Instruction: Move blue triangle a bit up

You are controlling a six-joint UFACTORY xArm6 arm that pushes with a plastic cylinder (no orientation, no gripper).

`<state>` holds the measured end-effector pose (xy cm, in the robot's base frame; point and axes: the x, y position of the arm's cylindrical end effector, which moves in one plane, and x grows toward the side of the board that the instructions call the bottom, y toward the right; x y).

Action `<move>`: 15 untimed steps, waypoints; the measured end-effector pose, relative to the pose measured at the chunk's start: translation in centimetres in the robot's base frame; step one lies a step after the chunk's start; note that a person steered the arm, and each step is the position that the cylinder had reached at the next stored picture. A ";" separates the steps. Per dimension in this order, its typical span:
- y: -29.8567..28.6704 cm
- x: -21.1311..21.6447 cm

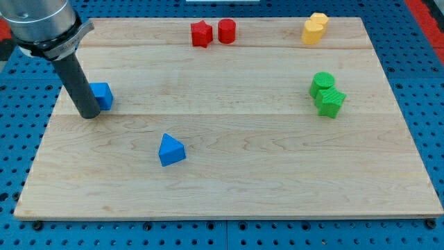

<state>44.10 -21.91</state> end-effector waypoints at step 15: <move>14.1 10.4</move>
<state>54.52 -7.80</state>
